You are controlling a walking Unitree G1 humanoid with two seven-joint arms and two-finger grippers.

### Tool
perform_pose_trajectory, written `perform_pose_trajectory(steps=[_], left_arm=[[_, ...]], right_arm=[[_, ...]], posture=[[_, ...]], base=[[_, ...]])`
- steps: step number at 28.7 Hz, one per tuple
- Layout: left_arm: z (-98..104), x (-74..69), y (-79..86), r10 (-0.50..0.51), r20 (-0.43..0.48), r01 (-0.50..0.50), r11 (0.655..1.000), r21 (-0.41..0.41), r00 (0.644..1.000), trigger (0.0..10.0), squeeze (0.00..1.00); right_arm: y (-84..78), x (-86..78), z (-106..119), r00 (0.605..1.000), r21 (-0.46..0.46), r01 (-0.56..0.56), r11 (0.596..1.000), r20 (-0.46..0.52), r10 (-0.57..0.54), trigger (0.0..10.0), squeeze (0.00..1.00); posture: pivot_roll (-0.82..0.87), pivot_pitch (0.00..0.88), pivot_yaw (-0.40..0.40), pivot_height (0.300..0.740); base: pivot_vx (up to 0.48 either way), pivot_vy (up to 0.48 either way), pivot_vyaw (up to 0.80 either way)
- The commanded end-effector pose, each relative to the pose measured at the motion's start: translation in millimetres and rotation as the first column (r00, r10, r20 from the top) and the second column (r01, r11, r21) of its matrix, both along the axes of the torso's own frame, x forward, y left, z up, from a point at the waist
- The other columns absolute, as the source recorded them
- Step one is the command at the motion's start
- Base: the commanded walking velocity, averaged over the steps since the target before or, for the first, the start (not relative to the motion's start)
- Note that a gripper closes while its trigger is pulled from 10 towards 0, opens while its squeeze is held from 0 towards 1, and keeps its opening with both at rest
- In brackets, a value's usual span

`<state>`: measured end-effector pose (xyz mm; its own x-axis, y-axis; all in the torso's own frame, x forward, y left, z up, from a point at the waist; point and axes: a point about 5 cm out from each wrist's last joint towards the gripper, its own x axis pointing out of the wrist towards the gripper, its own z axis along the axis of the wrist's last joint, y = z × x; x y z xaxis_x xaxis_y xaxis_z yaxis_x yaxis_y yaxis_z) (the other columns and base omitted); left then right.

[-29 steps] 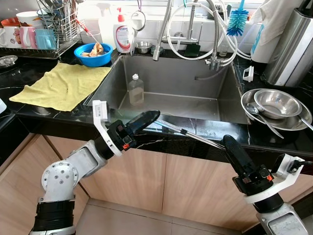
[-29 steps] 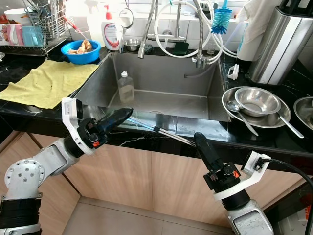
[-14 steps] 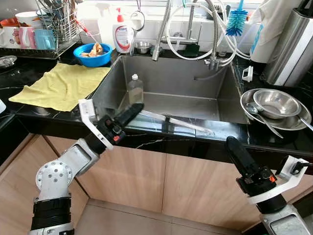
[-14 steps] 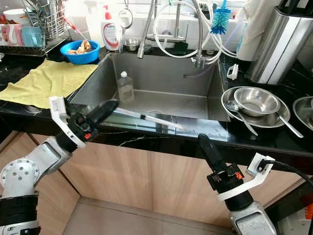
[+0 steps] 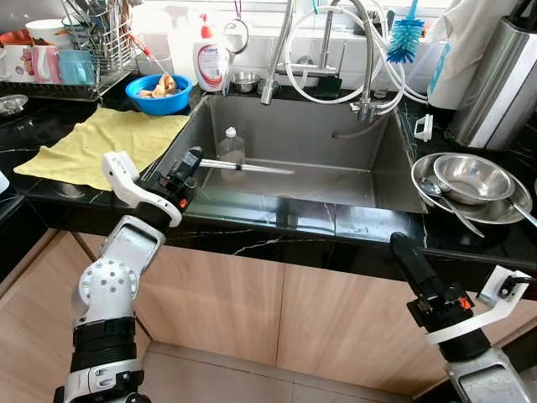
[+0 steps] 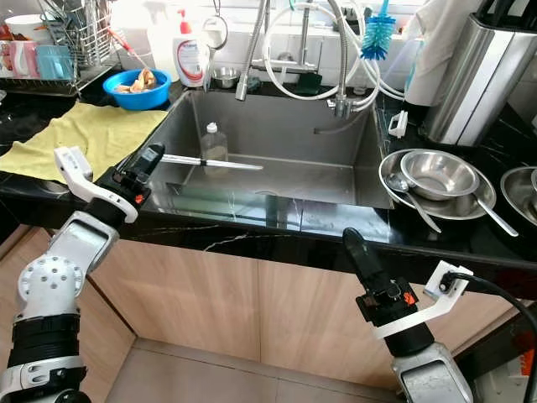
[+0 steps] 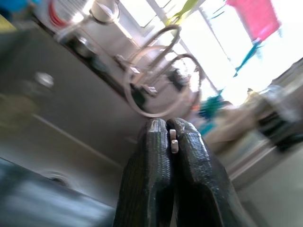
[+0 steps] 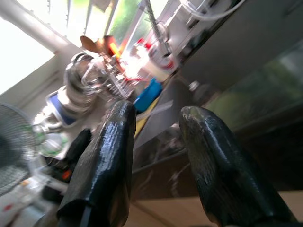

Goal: Kitchen organization

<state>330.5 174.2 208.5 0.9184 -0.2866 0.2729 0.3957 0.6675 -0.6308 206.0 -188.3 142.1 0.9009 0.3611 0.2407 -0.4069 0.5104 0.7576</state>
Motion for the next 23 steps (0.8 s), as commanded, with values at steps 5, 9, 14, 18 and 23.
perform_pose_trajectory(steps=[5,9,14,18,23], left_arm=[[16,4.1,0.7,0.133,0.085,-0.144,0.979,0.141,0.987,10.0,0.00],[28,1.6,-4.6,0.240,0.241,-0.311,0.894,0.323,0.940,10.0,0.00],[28,0.1,-17.4,0.252,0.319,-0.376,0.823,0.426,0.913,10.0,0.00],[18,-3.3,-25.6,0.231,0.348,-0.383,0.793,0.474,0.908,10.0,0.00],[11,-7.7,-39.6,0.208,0.395,-0.399,0.767,0.502,0.895,10.0,0.00]], right_arm=[[-1.8,15.8,15,0.989,-0.203,0.147,0.968,0.050,-0.139,10.0,0.00],[5.0,29.5,28,0.948,-0.503,0.319,0.803,0.179,-0.264,10.0,0.00],[2.1,36.2,32,0.892,-0.573,0.449,0.685,0.252,-0.375,10.0,0.00],[2.9,36.6,30,0.864,-0.628,0.499,0.597,0.303,-0.403,10.0,0.00],[6.5,35.8,28,0.817,-0.678,0.567,0.468,0.393,-0.421,10.0,0.00]], posture=[[-0.06,0.000,0.009,0.740],[-0.06,0.000,0.009,0.740],[-0.06,0.000,0.010,0.740],[-0.07,0.000,0.012,0.740],[-0.07,0.000,0.013,0.740]], base=[[0.000,0.000,0.00],[0.000,0.000,0.00],[0.000,0.000,0.00],[0.000,0.000,0.00],[0.000,0.000,0.00]])
